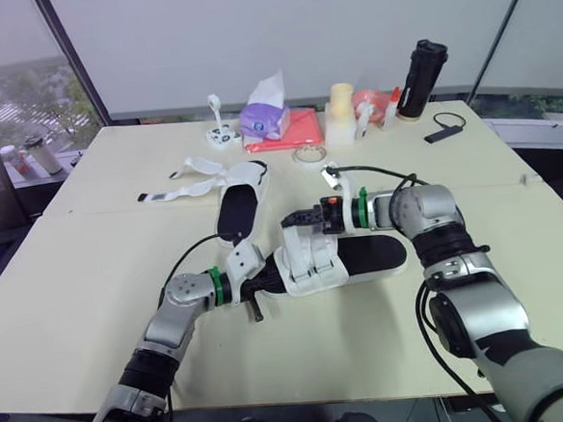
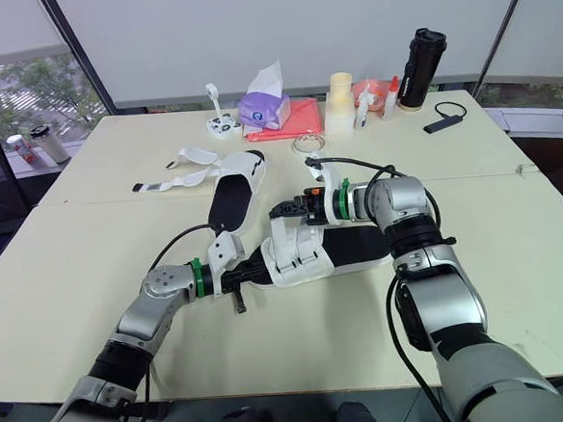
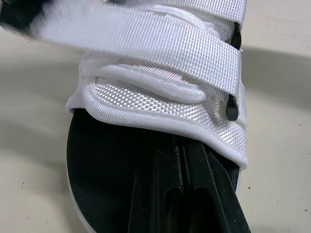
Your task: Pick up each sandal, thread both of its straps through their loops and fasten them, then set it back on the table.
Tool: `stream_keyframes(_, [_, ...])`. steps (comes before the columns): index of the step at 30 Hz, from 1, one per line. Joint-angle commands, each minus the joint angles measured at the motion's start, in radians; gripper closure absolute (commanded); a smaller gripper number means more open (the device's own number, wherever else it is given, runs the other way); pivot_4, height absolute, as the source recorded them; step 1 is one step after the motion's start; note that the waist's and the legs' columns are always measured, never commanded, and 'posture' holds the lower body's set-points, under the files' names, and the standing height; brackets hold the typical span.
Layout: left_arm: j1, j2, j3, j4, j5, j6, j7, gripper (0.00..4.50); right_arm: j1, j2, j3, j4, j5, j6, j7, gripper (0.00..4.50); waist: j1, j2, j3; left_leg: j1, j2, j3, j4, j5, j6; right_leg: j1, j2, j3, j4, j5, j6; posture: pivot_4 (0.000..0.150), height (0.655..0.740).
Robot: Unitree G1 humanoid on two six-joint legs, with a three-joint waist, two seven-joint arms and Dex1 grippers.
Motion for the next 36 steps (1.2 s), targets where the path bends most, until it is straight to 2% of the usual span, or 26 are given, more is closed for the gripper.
stream_keyframes(1, [0.049,0.014,-0.039,0.086,0.058,0.048,0.008,4.5,-0.044,0.001,-0.046,0.026,-0.026,-0.059,-0.064,4.47,0.0,0.0,0.0,0.0,0.0,0.0,0.0,0.0,0.0,0.0,0.0,0.0,0.0,0.0,0.0,0.15,0.74])
stream_keyframes(10, [0.061,0.017,-0.04,0.075,0.054,0.052,0.014,4.5,-0.047,-0.003,0.108,0.088,-0.186,-0.165,-0.091,4.47,-0.01,0.001,-0.004,0.004,0.0,0.0,0.0,0.0,0.0,0.004,0.0,0.0,0.0,-0.001,-0.003,0.15,0.74])
stream_keyframes(16, [0.053,0.017,-0.04,0.083,0.054,0.046,0.015,4.5,-0.034,-0.033,0.219,0.033,-0.249,-0.226,-0.002,4.47,-0.017,0.002,-0.005,0.005,0.0,0.0,0.0,0.0,0.001,0.005,-0.001,-0.001,0.0,0.0,-0.003,0.15,0.74])
stream_keyframes(21, [0.053,0.016,-0.04,0.085,0.055,0.044,0.014,4.5,-0.013,-0.052,0.253,-0.013,-0.281,-0.261,0.019,4.47,-0.016,0.002,-0.005,0.004,0.0,0.0,0.0,0.001,0.001,0.005,-0.001,-0.002,0.0,0.0,-0.003,0.15,0.74])
stream_keyframes(24, [0.053,0.016,-0.04,0.085,0.055,0.043,0.013,4.5,-0.002,-0.058,0.246,-0.043,-0.288,-0.272,0.015,3.53,-0.013,0.002,-0.005,0.003,0.0,0.0,0.0,0.001,0.001,0.005,-0.001,-0.002,0.0,0.0,-0.003,0.15,0.74])
stream_keyframes(26, [0.053,0.014,-0.04,0.086,0.055,0.042,0.014,4.5,0.002,-0.062,0.232,-0.063,-0.282,-0.263,0.027,2.61,-0.014,0.002,-0.005,0.001,0.0,0.0,0.0,0.001,0.0,0.003,-0.001,-0.002,0.0,0.0,-0.003,0.15,0.74])
stream_keyframes(31, [0.059,0.015,-0.037,0.079,0.055,0.045,0.013,4.5,-0.024,-0.066,0.084,-0.153,-0.212,-0.181,-0.04,0.04,-0.012,0.004,-0.004,0.0,0.0,0.0,-0.001,0.001,0.0,0.002,-0.001,-0.002,-0.001,0.002,0.0,0.15,0.74])
stream_keyframes(33, [0.065,0.017,-0.036,0.069,0.054,0.047,0.014,4.5,-0.027,-0.073,0.006,-0.232,-0.151,-0.095,-0.055,0.01,-0.012,0.004,-0.004,0.0,0.0,0.0,-0.001,0.001,0.0,0.002,-0.001,-0.002,-0.001,0.002,0.0,0.15,0.74])
stream_keyframes(36, [0.071,0.024,-0.025,0.037,0.042,0.056,0.014,4.5,0.016,-0.12,-0.153,-0.397,0.016,0.132,-0.024,0.01,-0.01,0.004,-0.004,-0.001,0.0,0.0,-0.001,0.001,0.0,0.001,-0.001,-0.002,-0.002,0.002,0.0,0.15,0.74])
